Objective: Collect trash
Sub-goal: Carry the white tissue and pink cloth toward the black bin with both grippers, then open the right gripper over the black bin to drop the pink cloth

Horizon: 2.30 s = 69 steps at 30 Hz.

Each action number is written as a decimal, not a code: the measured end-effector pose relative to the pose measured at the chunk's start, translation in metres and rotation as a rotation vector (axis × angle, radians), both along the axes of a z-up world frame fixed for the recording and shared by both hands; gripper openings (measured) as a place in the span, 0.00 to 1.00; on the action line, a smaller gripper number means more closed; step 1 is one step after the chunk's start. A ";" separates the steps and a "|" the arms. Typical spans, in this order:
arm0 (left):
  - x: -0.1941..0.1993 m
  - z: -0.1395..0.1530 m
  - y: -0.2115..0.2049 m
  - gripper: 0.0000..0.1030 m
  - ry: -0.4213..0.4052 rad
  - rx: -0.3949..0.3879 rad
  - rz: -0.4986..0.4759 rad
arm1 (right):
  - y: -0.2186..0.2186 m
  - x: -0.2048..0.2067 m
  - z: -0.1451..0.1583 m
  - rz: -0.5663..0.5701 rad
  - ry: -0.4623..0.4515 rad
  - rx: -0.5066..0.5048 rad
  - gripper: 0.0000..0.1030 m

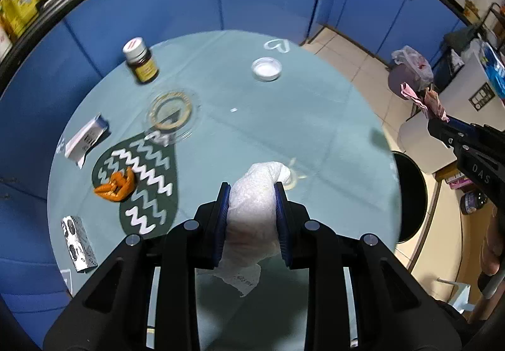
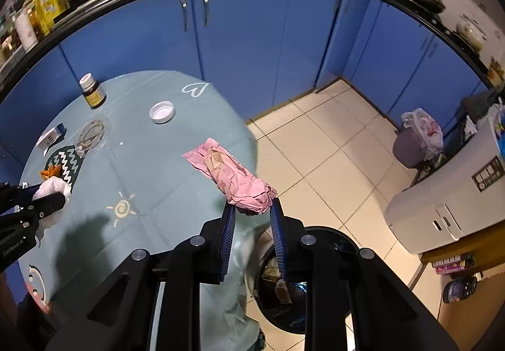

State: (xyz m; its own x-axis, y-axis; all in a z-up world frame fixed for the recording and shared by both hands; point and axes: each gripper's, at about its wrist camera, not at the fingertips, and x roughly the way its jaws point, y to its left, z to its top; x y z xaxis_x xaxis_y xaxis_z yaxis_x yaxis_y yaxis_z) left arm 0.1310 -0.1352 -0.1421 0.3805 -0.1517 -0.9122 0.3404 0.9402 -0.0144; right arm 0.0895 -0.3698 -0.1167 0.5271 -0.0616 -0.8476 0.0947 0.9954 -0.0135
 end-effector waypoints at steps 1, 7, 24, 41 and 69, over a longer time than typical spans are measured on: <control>-0.002 0.002 -0.005 0.27 -0.005 0.001 -0.008 | -0.004 -0.004 0.002 -0.008 -0.005 0.000 0.22; -0.011 0.014 -0.036 0.27 -0.028 -0.002 -0.065 | -0.026 -0.027 0.010 -0.055 -0.027 0.004 0.22; -0.041 0.043 -0.109 0.27 -0.094 0.003 -0.203 | -0.070 -0.076 0.026 -0.162 -0.085 -0.033 0.22; -0.057 0.054 -0.152 0.27 -0.121 0.012 -0.297 | -0.098 -0.104 0.039 -0.228 -0.126 -0.034 0.25; -0.065 0.056 -0.174 0.27 -0.128 0.026 -0.344 | -0.120 -0.115 0.055 -0.288 -0.206 0.007 0.76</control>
